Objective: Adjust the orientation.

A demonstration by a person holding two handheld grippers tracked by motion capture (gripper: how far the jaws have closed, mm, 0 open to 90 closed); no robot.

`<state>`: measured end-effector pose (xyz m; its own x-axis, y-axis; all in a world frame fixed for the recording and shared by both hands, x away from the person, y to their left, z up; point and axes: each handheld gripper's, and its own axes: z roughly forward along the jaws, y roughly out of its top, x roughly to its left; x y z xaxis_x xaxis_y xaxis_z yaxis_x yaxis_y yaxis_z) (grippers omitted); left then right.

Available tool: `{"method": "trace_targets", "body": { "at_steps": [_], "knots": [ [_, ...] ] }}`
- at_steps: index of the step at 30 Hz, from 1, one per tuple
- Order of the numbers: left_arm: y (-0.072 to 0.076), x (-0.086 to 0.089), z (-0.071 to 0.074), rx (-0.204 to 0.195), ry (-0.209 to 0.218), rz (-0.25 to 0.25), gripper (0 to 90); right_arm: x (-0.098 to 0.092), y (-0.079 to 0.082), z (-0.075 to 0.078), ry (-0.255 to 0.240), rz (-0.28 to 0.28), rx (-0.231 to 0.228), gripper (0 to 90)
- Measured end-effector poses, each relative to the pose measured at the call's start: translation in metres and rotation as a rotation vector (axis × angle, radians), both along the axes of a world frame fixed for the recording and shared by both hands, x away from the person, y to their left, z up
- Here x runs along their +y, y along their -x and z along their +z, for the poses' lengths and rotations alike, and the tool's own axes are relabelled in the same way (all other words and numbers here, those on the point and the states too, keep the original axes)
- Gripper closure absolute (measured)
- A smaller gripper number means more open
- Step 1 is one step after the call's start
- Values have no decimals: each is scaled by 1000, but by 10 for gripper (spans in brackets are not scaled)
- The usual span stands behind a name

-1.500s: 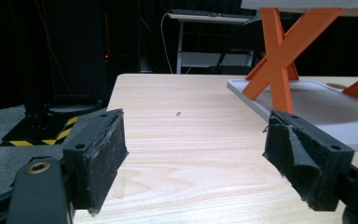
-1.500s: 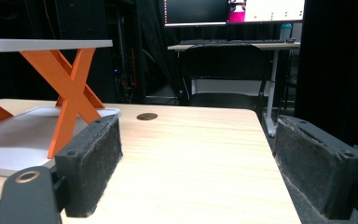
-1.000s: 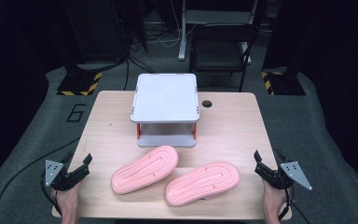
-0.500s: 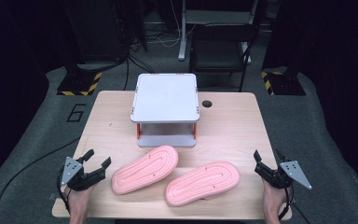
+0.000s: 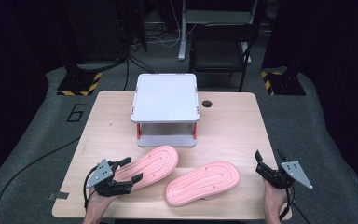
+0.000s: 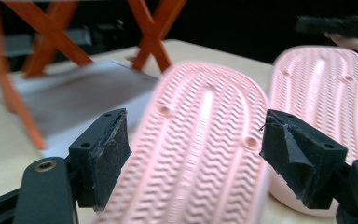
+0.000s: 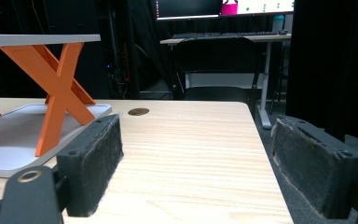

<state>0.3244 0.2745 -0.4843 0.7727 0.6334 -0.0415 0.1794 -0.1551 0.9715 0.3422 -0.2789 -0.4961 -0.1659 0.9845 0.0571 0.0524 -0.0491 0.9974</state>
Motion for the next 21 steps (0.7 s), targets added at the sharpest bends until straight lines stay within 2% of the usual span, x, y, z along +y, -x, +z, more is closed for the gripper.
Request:
{"method": "trace_targets", "body": {
  "at_steps": [1,2,5,8,10,12,13,16,17,19,20,21],
  "knots": [
    [0,-3,-1,12,-22,-5,230,0,0,0,0,0,0,156],
    [-1,-7,-4,23,-78,-12,231,-1,0,0,10,-1,3,157],
    [-2,-9,-8,39,-107,-39,241,0,0,0,9,1,4,159],
    [-4,-11,-13,80,-131,-55,241,0,-1,-1,10,4,8,162],
    [-4,-11,-14,68,-131,-55,232,1,-1,-1,10,4,7,165],
    [-5,-10,-13,86,-124,-58,233,0,-1,-1,16,5,11,166],
    [-7,-9,-15,94,-98,-58,232,1,-1,-1,13,4,12,169],
    [-13,-4,-16,116,-64,-69,232,0,-2,-2,9,4,16,172],
    [-13,-4,-16,116,-64,-69,233,0,-2,-2,9,4,16,172],
    [-21,2,-16,163,1,-53,231,-1,-2,-2,6,1,22,174],
    [-24,3,-16,173,18,-36,219,-1,-2,-2,7,1,22,176],
    [-24,3,-16,173,18,-36,191,-1,-2,-2,10,-1,22,176]
  ]
}}
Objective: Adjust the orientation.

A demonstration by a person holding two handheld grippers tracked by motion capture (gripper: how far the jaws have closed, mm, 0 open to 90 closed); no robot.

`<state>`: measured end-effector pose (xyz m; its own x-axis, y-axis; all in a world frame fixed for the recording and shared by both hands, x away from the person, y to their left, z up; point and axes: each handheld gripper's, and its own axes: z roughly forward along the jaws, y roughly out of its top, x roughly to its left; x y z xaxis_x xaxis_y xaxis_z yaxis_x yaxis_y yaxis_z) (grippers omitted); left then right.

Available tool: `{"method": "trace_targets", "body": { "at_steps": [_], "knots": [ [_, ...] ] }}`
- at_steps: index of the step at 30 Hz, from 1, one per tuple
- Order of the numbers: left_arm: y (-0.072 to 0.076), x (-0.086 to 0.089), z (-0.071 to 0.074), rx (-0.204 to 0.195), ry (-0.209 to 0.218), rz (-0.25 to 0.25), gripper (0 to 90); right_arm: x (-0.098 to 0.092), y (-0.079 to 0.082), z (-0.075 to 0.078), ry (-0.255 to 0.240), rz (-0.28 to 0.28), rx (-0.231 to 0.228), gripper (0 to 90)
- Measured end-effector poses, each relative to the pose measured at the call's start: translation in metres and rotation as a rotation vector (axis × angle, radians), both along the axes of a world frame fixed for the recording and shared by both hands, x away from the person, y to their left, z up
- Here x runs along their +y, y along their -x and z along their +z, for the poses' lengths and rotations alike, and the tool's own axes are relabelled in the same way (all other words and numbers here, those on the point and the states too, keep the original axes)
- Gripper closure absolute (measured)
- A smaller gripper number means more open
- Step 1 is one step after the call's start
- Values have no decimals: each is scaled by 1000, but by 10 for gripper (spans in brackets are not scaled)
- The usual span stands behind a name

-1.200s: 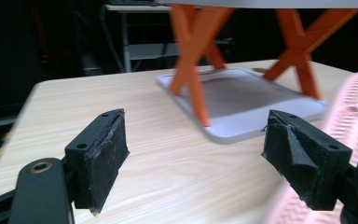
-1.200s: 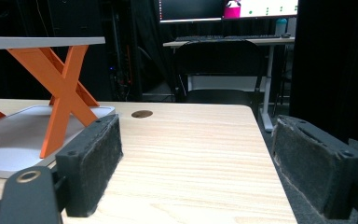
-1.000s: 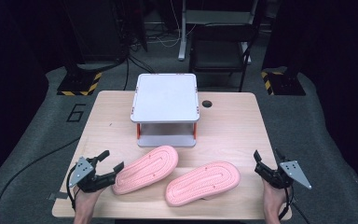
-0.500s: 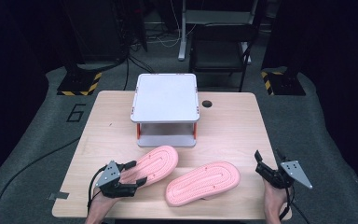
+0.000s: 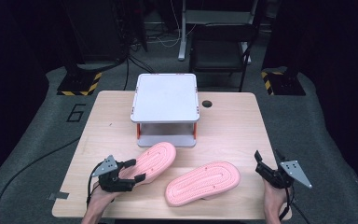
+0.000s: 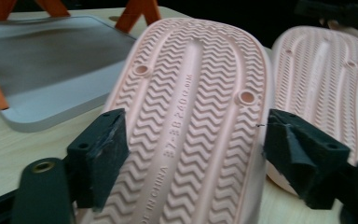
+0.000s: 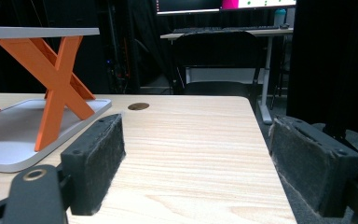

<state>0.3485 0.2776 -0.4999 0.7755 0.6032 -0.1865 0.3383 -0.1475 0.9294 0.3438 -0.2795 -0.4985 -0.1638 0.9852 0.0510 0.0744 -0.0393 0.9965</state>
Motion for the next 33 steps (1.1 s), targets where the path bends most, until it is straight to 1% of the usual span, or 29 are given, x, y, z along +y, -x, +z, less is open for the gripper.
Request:
{"method": "trace_targets", "body": {
  "at_steps": [1,2,3,4,5,6,7,8,9,10,11,14,15,17,18,20,21,22,23,24,25,26,27,28,29,30,31,32,33],
  "knots": [
    [-4,3,1,9,34,27,187,0,0,0,-4,3,1,178],
    [-4,3,1,9,34,27,187,0,0,0,-4,3,1,178],
    [-6,7,4,-11,35,46,187,1,0,0,1,5,7,180],
    [-6,7,4,-11,35,46,187,1,0,0,1,5,7,180],
    [-7,11,10,-54,-8,80,191,1,0,0,6,3,8,181],
    [-7,11,10,-54,-8,80,212,1,0,0,7,4,9,182],
    [-10,15,13,-93,-113,129,231,1,0,0,7,3,9,183],
    [-10,15,13,-93,-113,129,231,1,0,0,7,3,9,183],
    [-13,19,11,-81,-128,135,231,1,0,-1,9,4,13,184],
    [-13,19,11,-81,-128,135,231,1,0,-1,9,4,13,184],
    [-16,21,9,-69,-140,149,231,1,-1,-1,13,7,14,186],
    [-14,21,9,-74,-131,154,232,1,-1,-1,24,6,12,187],
    [-9,20,14,-90,-104,145,232,1,-1,-1,23,5,14,188],
    [-2,18,19,-121,-82,112,248,1,-1,-1,16,8,15,188],
    [-2,18,19,-121,-82,112,257,1,-1,-1,16,8,15,188],
    [5,13,22,-138,-83,77,264,1,-1,-1,13,5,16,188],
    [8,9,21,-140,-81,51,263,1,-1,-1,15,5,17,188],
    [10,8,20,-162,-88,46,285,1,-1,-1,16,10,17,190],
    [10,9,20,-153,-97,48,279,1,-1,0,20,10,19,190],
    [11,9,19,-167,-119,68,279,1,0,0,26,12,17,191],
    [11,11,19,-167,-126,88,279,1,0,0,23,6,14,191],
    [11,11,19,-167,-126,88,278,1,0,0,23,6,14,191],
    [11,14,20,-169,-103,99,278,1,0,0,25,5,14,191],
    [13,16,23,-178,-58,92,278,0,0,0,22,4,16,191],
    [15,15,25,-178,-41,64,279,0,-1,0,19,5,19,191],
    [15,15,25,-178,-41,64,280,0,-1,0,19,5,19,191],
    [20,9,25,-179,-23,-4,284,0,-1,-1,19,7,25,194],
    [20,9,25,-179,-23,-4,284,0,-1,-1,26,4,26,195],
    [26,2,25,-174,-39,-85,284,0,-1,-1,26,3,25,196]
  ]
}}
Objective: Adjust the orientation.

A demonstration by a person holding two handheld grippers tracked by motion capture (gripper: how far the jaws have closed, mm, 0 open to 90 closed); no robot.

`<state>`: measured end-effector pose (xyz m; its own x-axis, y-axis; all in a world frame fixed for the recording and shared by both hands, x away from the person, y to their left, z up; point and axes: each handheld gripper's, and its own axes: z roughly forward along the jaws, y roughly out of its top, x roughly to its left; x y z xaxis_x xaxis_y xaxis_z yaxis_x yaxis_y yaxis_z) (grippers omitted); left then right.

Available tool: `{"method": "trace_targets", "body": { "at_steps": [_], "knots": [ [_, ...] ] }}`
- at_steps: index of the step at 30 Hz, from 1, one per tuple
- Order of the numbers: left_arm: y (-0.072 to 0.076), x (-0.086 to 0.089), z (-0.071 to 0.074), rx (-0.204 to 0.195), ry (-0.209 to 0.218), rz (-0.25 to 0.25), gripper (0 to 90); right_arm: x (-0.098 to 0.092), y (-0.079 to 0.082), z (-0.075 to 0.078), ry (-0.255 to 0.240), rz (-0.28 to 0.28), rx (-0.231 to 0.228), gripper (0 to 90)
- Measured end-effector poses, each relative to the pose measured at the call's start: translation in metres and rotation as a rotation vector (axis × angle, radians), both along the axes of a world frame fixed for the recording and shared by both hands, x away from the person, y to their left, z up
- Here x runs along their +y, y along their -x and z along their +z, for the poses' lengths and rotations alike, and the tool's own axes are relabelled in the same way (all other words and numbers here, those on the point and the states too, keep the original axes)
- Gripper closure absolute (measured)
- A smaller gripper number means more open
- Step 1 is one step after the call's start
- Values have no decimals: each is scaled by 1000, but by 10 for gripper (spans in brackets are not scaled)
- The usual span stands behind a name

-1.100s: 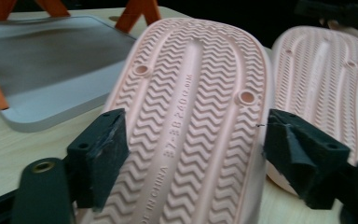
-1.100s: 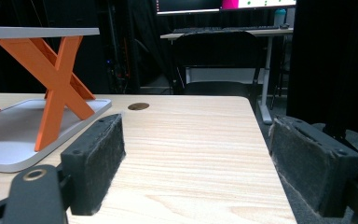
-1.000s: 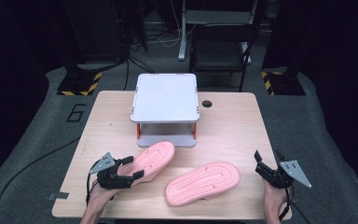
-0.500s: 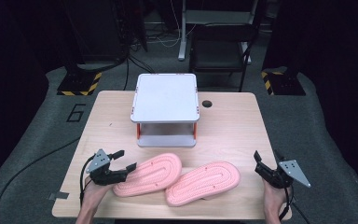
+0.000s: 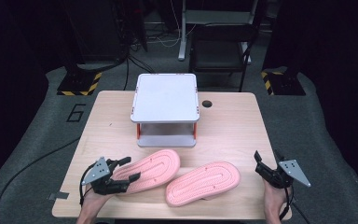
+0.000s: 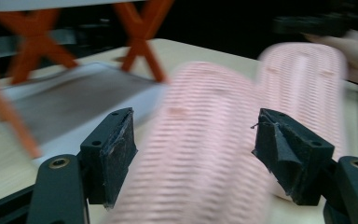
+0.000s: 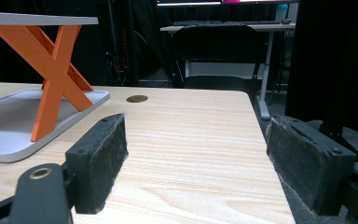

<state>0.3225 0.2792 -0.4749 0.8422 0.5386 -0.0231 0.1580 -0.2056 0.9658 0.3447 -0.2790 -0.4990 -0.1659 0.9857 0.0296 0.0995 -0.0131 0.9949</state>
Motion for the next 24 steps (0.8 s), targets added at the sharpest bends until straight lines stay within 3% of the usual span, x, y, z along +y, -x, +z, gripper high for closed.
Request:
{"method": "trace_targets", "body": {
  "at_steps": [3,4,5,6,7,11,15,18,19,20,21,22,24],
  "knots": [
    [4,-7,-3,23,-30,-42,283,0,1,1,3,0,-5,197],
    [2,-14,-10,45,-86,-40,277,-1,1,0,-6,-1,-7,196],
    [-1,-15,-13,62,-117,-31,265,-2,1,0,-4,-2,-2,197],
    [-1,-15,-13,62,-117,-31,250,-2,0,0,-10,-2,-1,197],
    [-6,-19,-20,78,-160,-15,227,-2,0,0,-4,-1,1,197],
    [-8,-19,-21,69,-153,-4,203,-2,0,0,-2,-6,-3,198],
    [-16,-15,-21,84,-124,10,202,-2,-1,-1,-7,-2,10,200],
    [-27,-11,-20,89,-106,56,202,-2,-1,-1,0,-1,14,205],
    [-37,-10,-19,110,-147,98,186,-1,-1,-2,-2,-2,16,208],
    [-42,-9,-18,109,-173,110,184,-1,-1,-1,1,-3,17,209],
    [-42,-9,-18,109,-173,110,165,-2,-1,-1,3,-4,17,210],
    [-47,-8,-16,145,-194,125,174,-1,-1,-1,-1,-2,16,210],
    [-50,-5,-14,149,-188,132,198,-2,0,-2,-2,-2,17,211]
  ]
}}
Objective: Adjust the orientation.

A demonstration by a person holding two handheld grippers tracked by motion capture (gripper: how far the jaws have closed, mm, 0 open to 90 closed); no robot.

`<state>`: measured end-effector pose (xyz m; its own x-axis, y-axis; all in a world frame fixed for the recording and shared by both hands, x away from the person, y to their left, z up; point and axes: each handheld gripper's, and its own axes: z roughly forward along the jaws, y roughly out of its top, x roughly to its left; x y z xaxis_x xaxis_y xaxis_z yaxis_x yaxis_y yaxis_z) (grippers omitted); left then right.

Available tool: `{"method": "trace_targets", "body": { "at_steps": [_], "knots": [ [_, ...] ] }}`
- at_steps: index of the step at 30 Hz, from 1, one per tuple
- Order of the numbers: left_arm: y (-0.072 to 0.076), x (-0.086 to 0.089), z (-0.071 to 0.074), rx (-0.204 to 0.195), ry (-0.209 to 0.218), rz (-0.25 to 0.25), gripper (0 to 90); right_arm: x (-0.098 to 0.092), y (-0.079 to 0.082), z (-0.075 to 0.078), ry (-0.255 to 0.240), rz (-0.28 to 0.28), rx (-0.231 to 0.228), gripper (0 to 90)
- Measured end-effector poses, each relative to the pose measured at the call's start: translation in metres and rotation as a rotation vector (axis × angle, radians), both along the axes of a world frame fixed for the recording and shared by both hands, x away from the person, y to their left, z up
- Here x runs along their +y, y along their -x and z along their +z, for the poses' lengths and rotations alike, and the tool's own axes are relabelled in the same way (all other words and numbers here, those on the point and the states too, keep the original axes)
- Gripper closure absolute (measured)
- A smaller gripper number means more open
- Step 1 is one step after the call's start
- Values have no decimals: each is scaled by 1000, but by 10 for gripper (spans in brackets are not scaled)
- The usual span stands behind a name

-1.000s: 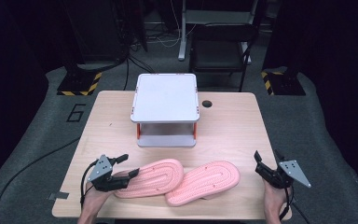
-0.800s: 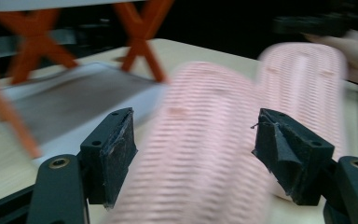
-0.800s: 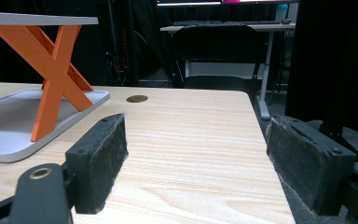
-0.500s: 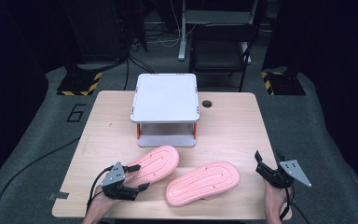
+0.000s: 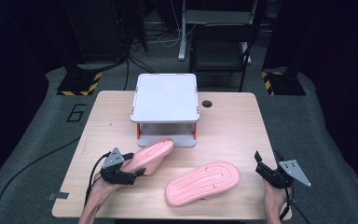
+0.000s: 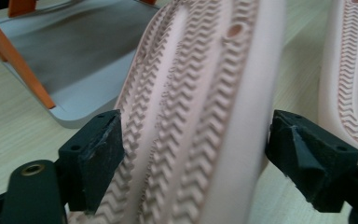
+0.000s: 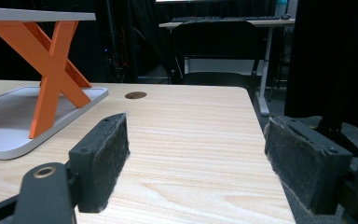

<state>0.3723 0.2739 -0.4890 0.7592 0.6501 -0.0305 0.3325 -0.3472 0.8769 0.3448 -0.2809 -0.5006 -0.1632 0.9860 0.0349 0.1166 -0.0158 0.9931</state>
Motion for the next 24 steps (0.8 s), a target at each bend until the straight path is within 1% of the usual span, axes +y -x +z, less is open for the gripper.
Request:
{"method": "trace_targets", "body": {
  "at_steps": [1,2,3,4,5,6,8,9,10,12,14,15,17,18,19,20,21,22,23,24],
  "knots": [
    [0,0,0,0,0,0,202,0,0,0,-4,-5,0,210],
    [-3,6,4,-9,8,26,204,-1,0,0,-2,-7,0,211],
    [-3,6,4,-9,8,26,219,-1,0,0,-2,-7,0,211],
    [-4,12,6,-21,-10,56,241,-1,0,0,-11,-6,3,211],
    [-4,12,6,-21,-10,56,243,-1,0,0,-11,-6,3,211],
    [-7,17,5,-15,-19,68,247,-1,0,-1,-11,-4,3,211],
    [-10,20,3,-5,-33,70,273,0,-1,-1,-15,-3,0,212],
    [-10,20,3,-5,-33,70,276,0,-1,-1,-15,-3,0,212],
    [-12,21,2,-15,-47,78,290,-1,-1,-1,-6,3,5,213],
    [-13,20,1,-17,-50,80,303,0,-1,-1,-6,1,5,213],
    [-15,17,1,-40,-94,74,357,0,-1,-1,-9,3,6,214],
    [-16,16,1,-56,-112,72,399,0,-1,-1,-6,2,6,214],
    [-16,14,-1,-54,-116,80,494,0,-1,-1,-4,2,6,214],
    [-16,13,-1,-68,-131,85,513,0,-1,-1,-6,1,4,215],
    [-14,12,0,-84,-130,82,544,0,-1,-1,-5,-2,1,214],
    [-12,12,1,-91,-121,85,578,-1,0,-1,-4,3,3,214],
    [-12,12,1,-91,-121,85,602,0,0,0,-6,1,3,214],
    [-8,14,3,-88,-80,98,605,0,-1,-1,-6,-2,0,214],
    [-5,17,4,-93,-69,97,606,-1,-1,-1,-4,0,0,214],
    [-2,19,6,-88,-50,91,607,-1,-1,-1,-4,4,3,214]
  ]
}}
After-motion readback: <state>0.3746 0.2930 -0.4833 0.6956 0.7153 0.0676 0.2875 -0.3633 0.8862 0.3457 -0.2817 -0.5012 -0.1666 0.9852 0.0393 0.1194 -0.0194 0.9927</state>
